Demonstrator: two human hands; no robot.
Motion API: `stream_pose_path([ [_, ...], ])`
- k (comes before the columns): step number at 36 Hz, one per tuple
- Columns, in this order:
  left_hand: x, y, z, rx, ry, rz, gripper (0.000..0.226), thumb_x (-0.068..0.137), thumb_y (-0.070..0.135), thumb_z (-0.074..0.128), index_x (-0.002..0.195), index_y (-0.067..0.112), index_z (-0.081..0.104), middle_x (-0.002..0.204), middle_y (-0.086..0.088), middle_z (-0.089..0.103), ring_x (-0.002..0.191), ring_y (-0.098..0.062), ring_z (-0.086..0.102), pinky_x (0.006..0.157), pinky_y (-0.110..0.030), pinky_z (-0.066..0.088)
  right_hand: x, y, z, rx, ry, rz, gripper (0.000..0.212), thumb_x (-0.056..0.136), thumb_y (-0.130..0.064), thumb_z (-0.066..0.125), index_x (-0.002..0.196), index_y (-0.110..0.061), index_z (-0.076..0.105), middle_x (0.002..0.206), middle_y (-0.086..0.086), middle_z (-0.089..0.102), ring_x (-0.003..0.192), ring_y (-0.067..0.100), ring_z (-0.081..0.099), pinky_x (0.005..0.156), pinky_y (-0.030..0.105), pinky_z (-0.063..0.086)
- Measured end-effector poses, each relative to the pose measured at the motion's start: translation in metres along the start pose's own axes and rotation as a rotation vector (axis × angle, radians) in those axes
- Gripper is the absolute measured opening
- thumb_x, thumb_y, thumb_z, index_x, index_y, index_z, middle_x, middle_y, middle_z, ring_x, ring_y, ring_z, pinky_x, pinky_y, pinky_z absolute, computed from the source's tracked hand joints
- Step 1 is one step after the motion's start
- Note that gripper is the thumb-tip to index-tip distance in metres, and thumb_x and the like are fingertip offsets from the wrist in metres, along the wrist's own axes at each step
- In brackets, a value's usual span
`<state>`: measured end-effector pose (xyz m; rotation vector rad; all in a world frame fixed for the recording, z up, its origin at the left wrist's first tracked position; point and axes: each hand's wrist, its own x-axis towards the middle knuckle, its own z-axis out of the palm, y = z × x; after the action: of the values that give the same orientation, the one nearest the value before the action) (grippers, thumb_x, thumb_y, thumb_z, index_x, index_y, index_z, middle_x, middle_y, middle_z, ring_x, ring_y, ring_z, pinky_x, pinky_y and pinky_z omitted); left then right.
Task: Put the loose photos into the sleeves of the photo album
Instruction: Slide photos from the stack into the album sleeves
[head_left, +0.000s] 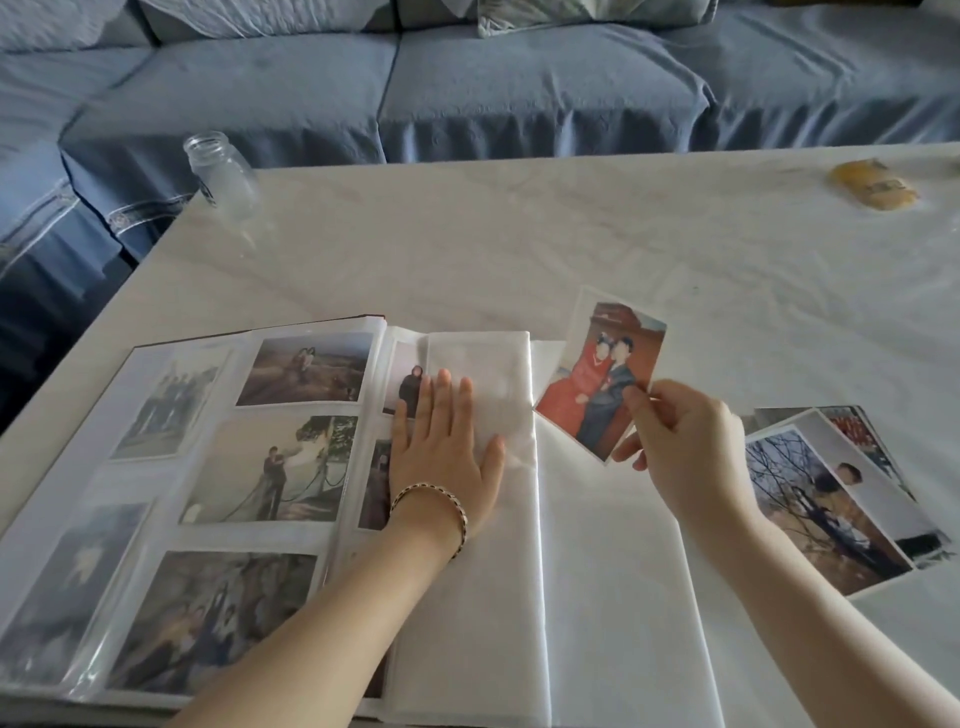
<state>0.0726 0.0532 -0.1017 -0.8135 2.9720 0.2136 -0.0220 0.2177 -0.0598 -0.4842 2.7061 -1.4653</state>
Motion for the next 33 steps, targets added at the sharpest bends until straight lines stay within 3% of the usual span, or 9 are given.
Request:
stream_pose_path([
  [6,0.0002,0.0,0.0014,-0.026,0.023,0.003,0.091,0.064,0.053,-0.02,0.148,0.02,-0.011,0.156,-0.002,-0.017,0.142,-0.016,-0.019,0.111,-0.035,-0.017,0.001,0.0029,-0.0016,0.053,0.028,0.0,0.031,0.092,-0.018,0.054,0.065,-0.003,0.053,0.047,-0.005,0.062,0.036,0.011,0.05,0.044,0.019,0.038],
  [11,0.0001,0.0,0.0018,-0.032,0.026,0.0,0.09,0.064,0.053,-0.019,0.148,0.021,-0.013,0.156,-0.002,-0.018,0.142,-0.016,-0.02,0.109,-0.034,-0.02,0.0,0.0034,0.0008,0.074,0.0,0.022,0.036,0.092,-0.015,0.054,0.057,-0.014,0.048,0.045,0.0,0.061,0.034,0.008,0.049,0.04,0.014,0.035],
  [15,-0.0001,-0.0004,0.0018,-0.04,0.022,-0.006,0.09,0.064,0.053,-0.019,0.148,0.021,-0.013,0.156,-0.001,-0.018,0.142,-0.016,-0.019,0.111,-0.035,-0.018,0.0011,0.004,0.0016,0.084,-0.005,0.042,0.033,0.093,-0.015,0.053,0.06,-0.011,0.051,0.046,-0.001,0.062,0.034,0.008,0.048,0.039,0.014,0.034],
  [20,-0.0002,0.0001,0.0015,-0.052,0.026,-0.008,0.091,0.064,0.054,-0.02,0.148,0.022,-0.012,0.156,-0.001,-0.018,0.142,-0.015,-0.019,0.109,-0.033,-0.02,0.0018,0.0043,0.0001,0.148,0.0,0.083,0.033,0.092,-0.014,0.054,0.06,-0.019,0.054,0.043,-0.002,0.061,0.034,0.009,0.048,0.038,0.012,0.033],
  [26,-0.0009,0.0002,0.001,-0.055,0.028,-0.006,0.09,0.064,0.054,-0.019,0.148,0.021,-0.011,0.156,-0.001,-0.018,0.142,-0.015,-0.019,0.108,-0.033,-0.021,0.0007,0.0059,0.0004,0.171,-0.006,0.115,0.027,0.093,-0.015,0.053,0.068,-0.006,0.059,0.043,-0.003,0.061,0.033,0.008,0.046,0.04,0.013,0.035],
  [33,-0.0001,0.0001,0.0014,-0.056,0.026,-0.008,0.09,0.065,0.054,-0.018,0.149,0.022,-0.01,0.156,-0.001,-0.017,0.142,-0.015,-0.019,0.111,-0.034,-0.018,-0.0014,0.0061,0.0022,0.15,-0.02,0.119,0.026,0.093,-0.015,0.053,0.071,-0.004,0.061,0.041,-0.004,0.06,0.033,0.007,0.047,0.037,0.011,0.032],
])
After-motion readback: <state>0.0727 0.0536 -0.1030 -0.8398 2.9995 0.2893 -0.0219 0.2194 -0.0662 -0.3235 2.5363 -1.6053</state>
